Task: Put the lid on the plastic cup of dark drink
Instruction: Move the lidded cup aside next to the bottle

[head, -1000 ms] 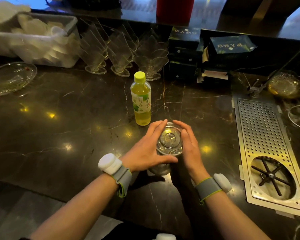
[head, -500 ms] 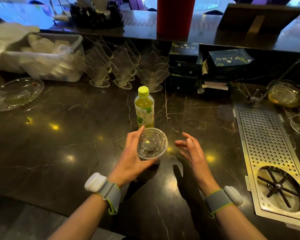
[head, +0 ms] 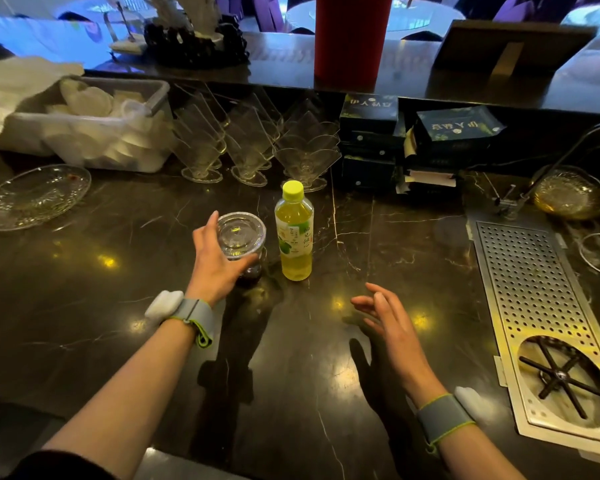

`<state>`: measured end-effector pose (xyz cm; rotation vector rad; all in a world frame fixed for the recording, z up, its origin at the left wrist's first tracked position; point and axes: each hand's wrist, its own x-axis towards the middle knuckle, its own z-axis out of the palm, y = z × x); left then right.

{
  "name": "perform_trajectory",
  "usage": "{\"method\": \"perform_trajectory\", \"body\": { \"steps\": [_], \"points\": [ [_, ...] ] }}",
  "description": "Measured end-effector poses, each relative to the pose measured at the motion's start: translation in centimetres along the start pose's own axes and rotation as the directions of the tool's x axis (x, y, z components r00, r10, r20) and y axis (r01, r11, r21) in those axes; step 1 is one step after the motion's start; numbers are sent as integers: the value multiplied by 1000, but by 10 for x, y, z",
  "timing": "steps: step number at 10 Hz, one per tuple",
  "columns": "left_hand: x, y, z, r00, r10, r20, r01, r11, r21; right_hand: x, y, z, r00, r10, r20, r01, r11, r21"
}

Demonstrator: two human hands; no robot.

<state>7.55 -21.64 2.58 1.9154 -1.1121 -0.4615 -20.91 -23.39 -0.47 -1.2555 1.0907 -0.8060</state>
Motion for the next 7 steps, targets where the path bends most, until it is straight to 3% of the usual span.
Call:
{"method": "perform_trajectory", "body": {
  "steps": [4,5,6,7],
  "points": [
    [26,8,6,979,-36,199,27,998,49,2,-1,-3,999,21,-34,-22,999,-32],
    [9,7,-2,980,-108,165,101,993,54,3,-2,-2,1000,20,-21,-21,999,-32],
    [-23,6,-5,995,-97,16,97,995,22,3,-5,1,1000,19,-22,-19,1000,-13],
    [-51,9,-1,983,-181,18,182,975,-124,5,-12,3,999,37,-5,-36,998,52]
  ]
}}
